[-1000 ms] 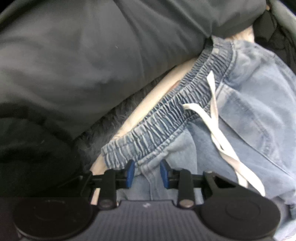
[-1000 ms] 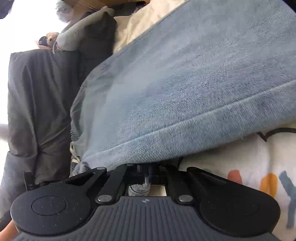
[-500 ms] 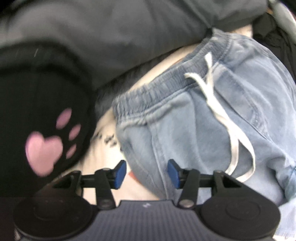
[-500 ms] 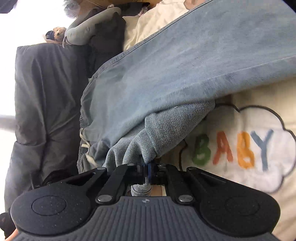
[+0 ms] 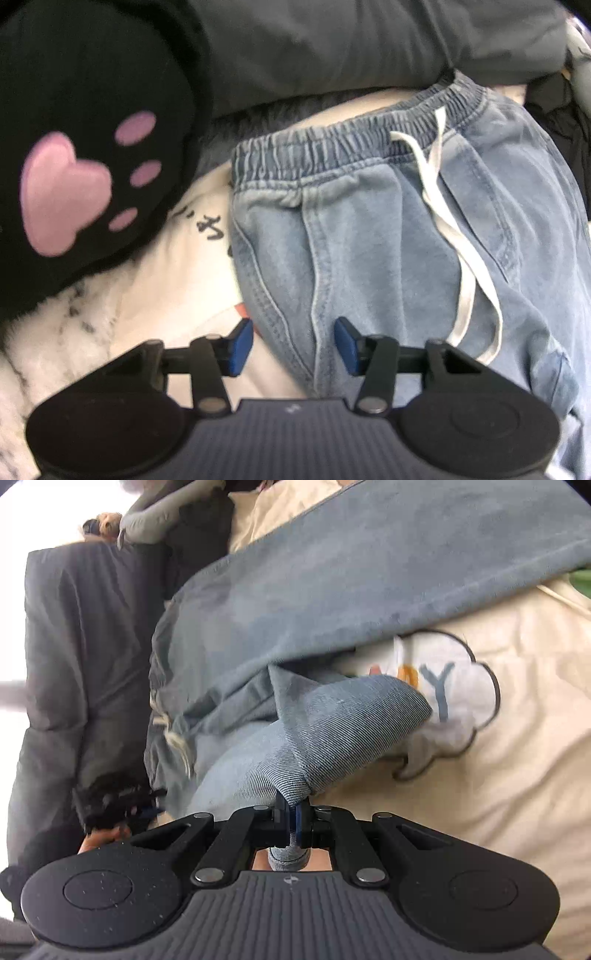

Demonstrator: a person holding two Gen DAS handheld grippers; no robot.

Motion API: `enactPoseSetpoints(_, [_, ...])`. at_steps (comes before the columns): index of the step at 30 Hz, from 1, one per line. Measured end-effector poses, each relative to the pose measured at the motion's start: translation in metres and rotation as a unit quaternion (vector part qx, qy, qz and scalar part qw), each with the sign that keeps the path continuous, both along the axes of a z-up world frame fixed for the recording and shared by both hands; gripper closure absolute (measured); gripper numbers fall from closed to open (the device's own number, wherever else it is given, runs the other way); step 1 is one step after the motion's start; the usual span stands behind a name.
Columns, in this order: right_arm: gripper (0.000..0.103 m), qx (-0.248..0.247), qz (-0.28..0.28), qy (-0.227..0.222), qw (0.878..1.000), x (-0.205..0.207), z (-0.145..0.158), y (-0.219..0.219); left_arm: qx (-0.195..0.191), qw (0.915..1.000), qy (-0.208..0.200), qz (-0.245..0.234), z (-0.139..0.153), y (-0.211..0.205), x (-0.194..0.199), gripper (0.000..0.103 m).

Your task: Fold clothes

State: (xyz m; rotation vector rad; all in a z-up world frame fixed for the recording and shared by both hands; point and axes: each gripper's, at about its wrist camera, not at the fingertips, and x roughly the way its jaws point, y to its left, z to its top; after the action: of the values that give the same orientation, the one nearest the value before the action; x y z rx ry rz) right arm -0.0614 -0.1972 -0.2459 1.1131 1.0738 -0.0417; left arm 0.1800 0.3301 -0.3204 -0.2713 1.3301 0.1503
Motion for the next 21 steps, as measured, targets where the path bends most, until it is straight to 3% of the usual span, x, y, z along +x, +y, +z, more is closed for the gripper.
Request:
enactPoseSetpoints(3, [0.103,0.002,0.008,0.003,1.000,-0.005,0.009,0.008,-0.011,0.9999,-0.001,0.008,-0.003,0.002,-0.002,0.070])
enactPoseSetpoints(5, [0.103,-0.004,0.011,-0.006,1.000,-0.006,0.018,0.011,-0.011,0.9999,-0.007,0.005,-0.001,0.002,-0.003,0.087])
enactPoseSetpoints(8, [0.103,-0.009,0.019,-0.016,1.000,-0.002,0.030,0.013,-0.012,0.9998,-0.016,-0.001,0.008,0.003,-0.002,0.094])
enactPoseSetpoints(21, [0.103,-0.014,0.093,-0.117,0.989,0.027,0.131,0.015,-0.033,0.9976,-0.060,0.008,0.063,0.022,-0.002,0.096])
